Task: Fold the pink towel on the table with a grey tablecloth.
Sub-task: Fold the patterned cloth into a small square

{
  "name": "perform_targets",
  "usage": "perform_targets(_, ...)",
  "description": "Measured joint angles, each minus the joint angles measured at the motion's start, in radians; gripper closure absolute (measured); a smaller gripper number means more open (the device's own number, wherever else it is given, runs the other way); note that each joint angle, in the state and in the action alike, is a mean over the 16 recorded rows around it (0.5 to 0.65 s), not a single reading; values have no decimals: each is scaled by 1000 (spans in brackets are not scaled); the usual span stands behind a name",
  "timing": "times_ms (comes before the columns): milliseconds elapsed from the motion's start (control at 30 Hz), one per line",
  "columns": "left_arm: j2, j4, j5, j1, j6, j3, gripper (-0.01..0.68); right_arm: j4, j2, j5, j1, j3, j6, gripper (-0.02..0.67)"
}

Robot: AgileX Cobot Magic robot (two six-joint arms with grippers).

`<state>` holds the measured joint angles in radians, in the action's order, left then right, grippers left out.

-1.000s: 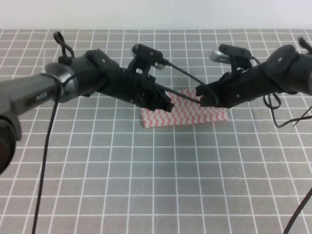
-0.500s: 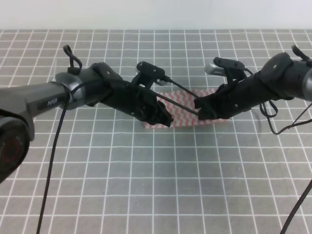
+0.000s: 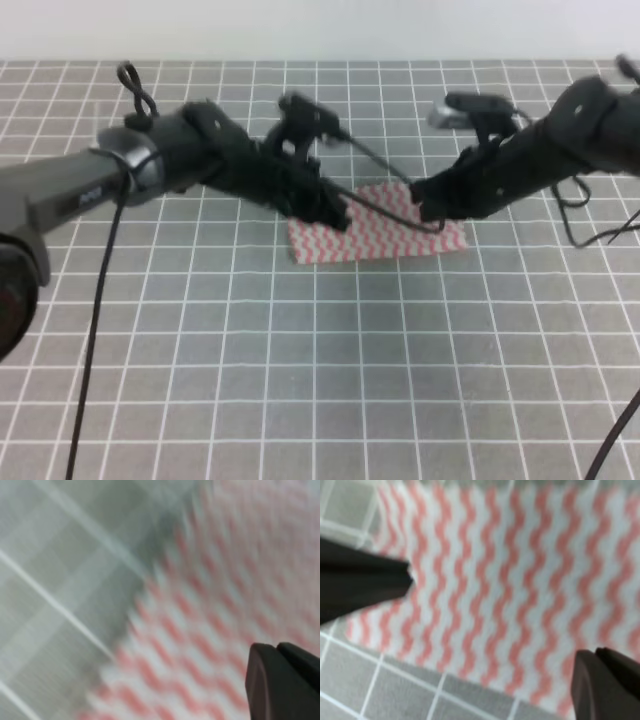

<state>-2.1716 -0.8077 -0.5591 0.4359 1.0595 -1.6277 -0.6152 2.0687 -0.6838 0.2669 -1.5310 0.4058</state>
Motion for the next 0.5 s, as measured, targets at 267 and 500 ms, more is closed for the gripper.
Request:
perform_targets(267, -4, 9, 54, -9, 1, -36, 673, 79, -17, -64, -38, -58, -40, 664)
perform_targets(500, -46, 9, 67, -15, 1, -43, 673, 135, -16, -93, -55, -74, -66, 590)
